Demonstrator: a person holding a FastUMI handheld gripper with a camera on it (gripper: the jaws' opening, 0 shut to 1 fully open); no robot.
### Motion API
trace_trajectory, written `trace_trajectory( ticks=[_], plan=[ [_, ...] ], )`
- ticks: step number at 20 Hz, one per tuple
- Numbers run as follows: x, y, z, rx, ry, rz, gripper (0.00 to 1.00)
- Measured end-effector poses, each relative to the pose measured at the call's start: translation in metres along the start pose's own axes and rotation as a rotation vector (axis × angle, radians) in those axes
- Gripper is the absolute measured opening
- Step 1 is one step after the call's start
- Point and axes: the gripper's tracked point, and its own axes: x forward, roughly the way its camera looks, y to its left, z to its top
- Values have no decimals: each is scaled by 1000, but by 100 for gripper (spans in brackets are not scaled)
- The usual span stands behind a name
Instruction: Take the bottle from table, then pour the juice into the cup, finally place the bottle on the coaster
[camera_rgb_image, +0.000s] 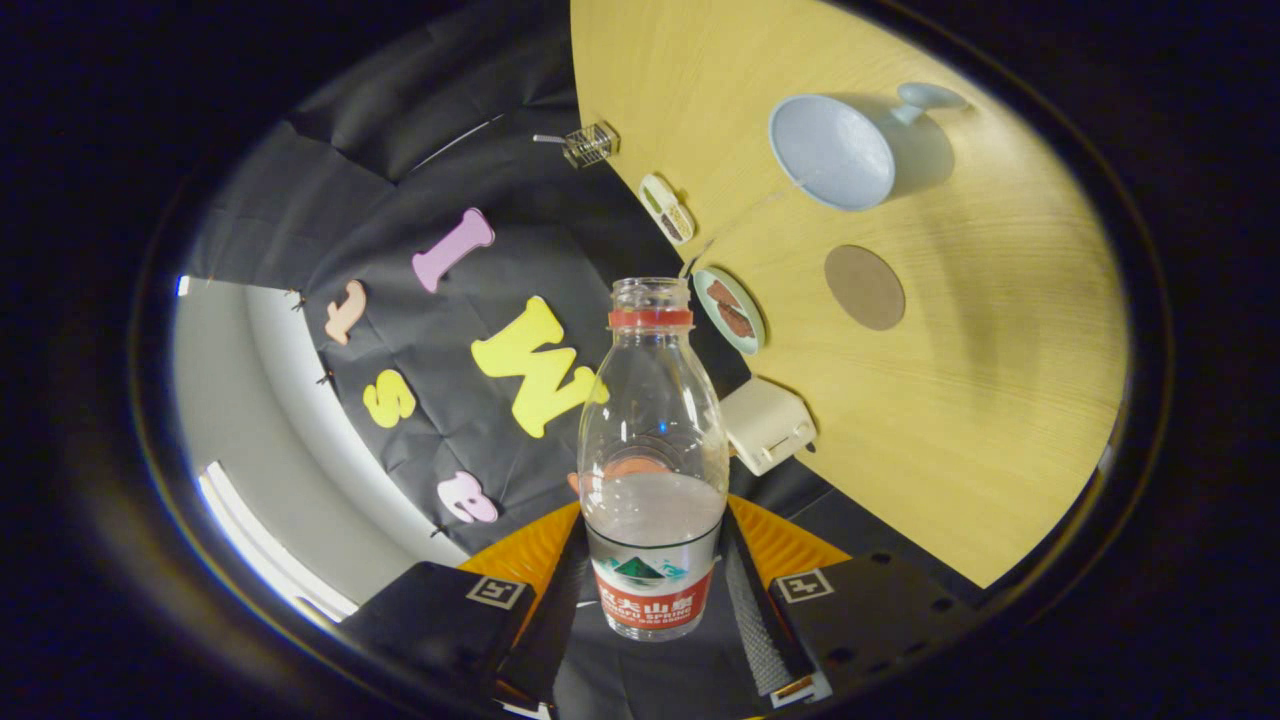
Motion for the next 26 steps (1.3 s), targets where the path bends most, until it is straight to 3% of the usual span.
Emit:
trace_trajectory(
  ticks=[9, 16, 23, 26],
  plan=[
    [2, -4, 4, -17, 10, -26, 76],
    [8, -18, -5, -291, 83, -90, 75],
    [-10, -6, -34, -736, 150, -97, 76],
    [-21, -12, -28, -1152, 148, -142, 76]
  ],
)
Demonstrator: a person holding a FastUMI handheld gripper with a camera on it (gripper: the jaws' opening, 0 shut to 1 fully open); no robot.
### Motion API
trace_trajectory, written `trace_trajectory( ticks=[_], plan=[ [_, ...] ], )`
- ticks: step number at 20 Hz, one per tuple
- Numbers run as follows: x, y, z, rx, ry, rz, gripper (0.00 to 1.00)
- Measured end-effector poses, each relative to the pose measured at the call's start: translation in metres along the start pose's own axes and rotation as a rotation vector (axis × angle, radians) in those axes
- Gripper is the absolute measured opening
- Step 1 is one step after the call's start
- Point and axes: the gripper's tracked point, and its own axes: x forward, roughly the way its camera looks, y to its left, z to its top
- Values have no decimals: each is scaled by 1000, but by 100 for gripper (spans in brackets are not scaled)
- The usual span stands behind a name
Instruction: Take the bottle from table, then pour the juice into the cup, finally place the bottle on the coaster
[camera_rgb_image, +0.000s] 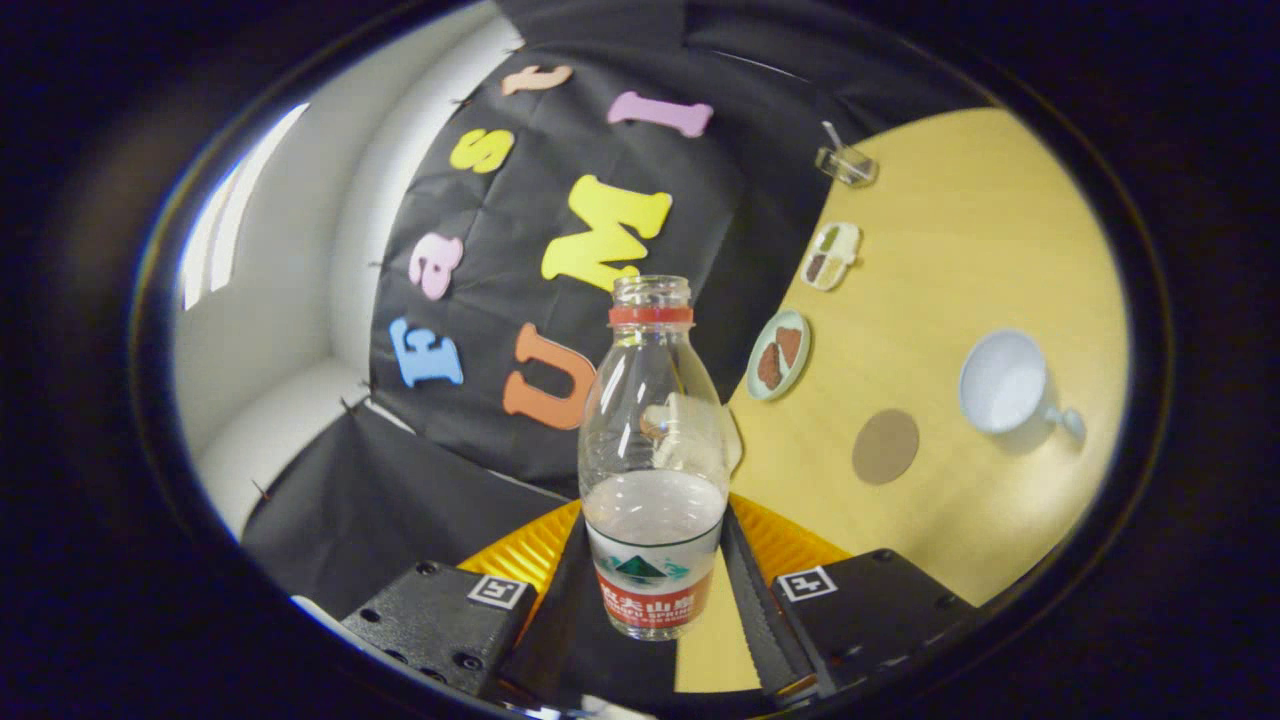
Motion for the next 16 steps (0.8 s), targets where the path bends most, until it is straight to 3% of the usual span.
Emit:
trace_trajectory(
  ticks=[2, 8, 13, 16],
  plan=[
    [-7, -16, 0, -227, -5, -71, 76],
    [-31, 6, 25, -691, -121, -105, 77],
    [-32, 20, 38, -869, -207, -138, 77],
    [-19, 21, 40, -902, -219, -148, 77]
  ],
)
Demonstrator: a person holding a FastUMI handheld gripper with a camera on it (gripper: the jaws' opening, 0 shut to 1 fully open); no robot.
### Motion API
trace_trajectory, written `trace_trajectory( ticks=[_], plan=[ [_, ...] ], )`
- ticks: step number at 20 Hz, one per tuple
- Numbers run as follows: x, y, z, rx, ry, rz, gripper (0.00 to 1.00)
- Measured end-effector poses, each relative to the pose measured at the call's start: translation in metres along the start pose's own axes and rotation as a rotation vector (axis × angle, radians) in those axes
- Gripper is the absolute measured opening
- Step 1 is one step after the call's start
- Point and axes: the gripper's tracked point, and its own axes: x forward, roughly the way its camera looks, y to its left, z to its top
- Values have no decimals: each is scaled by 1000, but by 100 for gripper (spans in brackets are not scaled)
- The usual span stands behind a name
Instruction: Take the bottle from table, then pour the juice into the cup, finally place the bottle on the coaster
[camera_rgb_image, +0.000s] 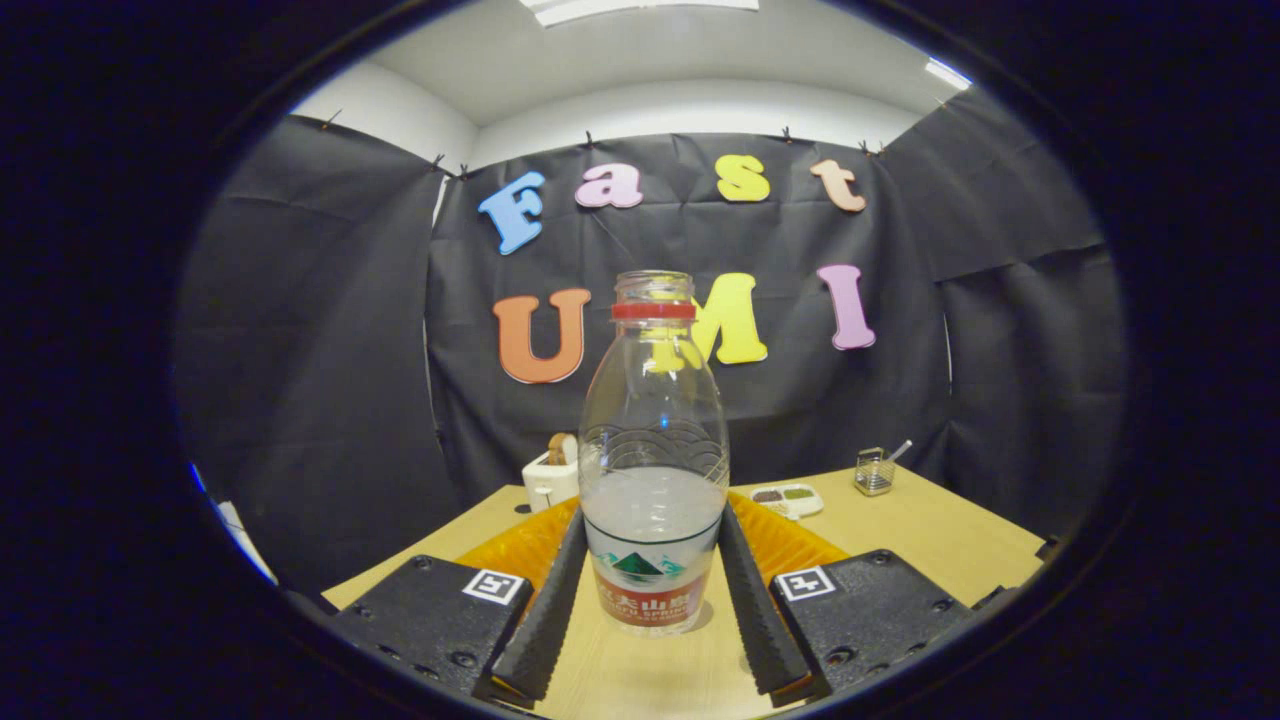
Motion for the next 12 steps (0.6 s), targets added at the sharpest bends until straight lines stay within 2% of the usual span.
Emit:
trace_trajectory(
  ticks=[6, 12],
  plan=[
    [49, -11, -15, -60, 2, -79, 77],
    [101, -21, -64, -90, 49, -161, 77]
  ],
)
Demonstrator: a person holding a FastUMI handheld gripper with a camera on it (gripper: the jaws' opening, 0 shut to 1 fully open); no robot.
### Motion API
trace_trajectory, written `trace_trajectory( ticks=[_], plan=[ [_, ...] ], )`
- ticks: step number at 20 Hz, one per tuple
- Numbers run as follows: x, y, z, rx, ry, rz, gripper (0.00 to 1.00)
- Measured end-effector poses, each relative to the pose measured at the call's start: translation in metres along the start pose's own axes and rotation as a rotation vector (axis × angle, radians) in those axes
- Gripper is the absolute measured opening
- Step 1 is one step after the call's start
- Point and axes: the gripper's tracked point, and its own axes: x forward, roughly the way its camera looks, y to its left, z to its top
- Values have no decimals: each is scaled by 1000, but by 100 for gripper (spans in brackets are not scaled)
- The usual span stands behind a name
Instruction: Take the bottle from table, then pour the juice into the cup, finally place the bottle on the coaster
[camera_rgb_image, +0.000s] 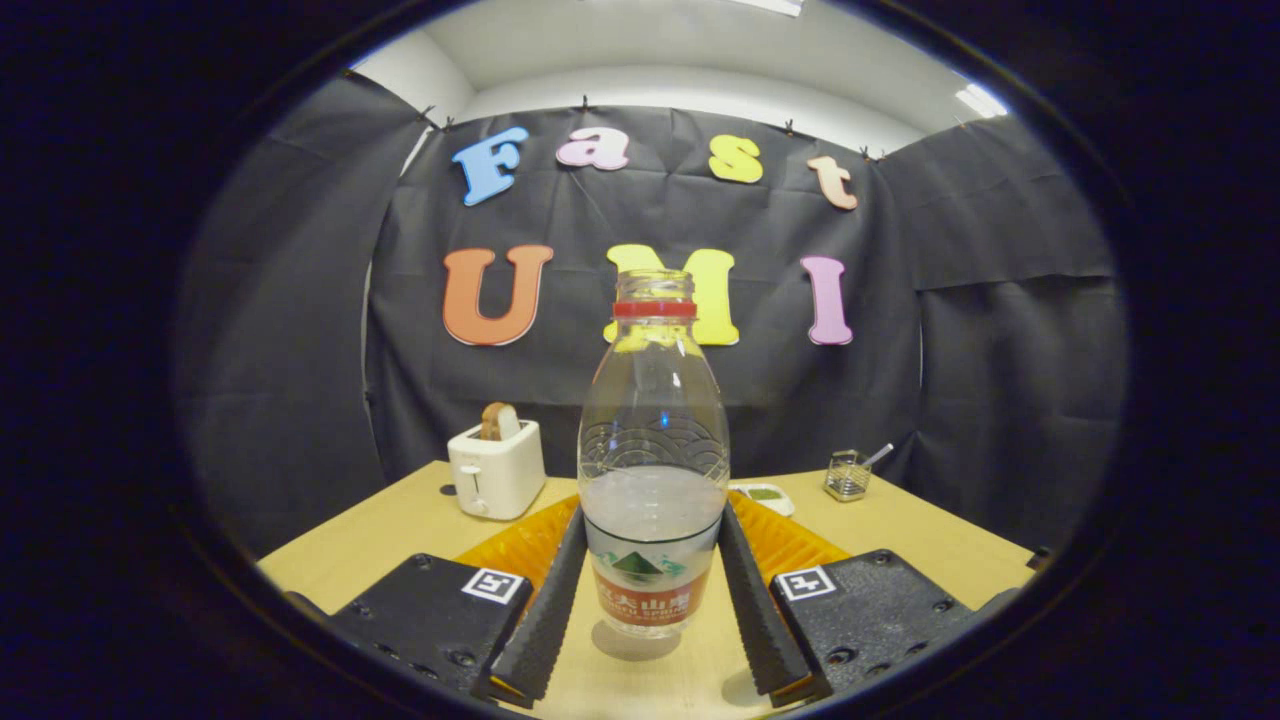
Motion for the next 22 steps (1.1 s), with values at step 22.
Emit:
trace_trajectory(
  ticks=[22],
  plan=[
    [80, 9, -128, 17, 146, 35, 81]
  ],
)
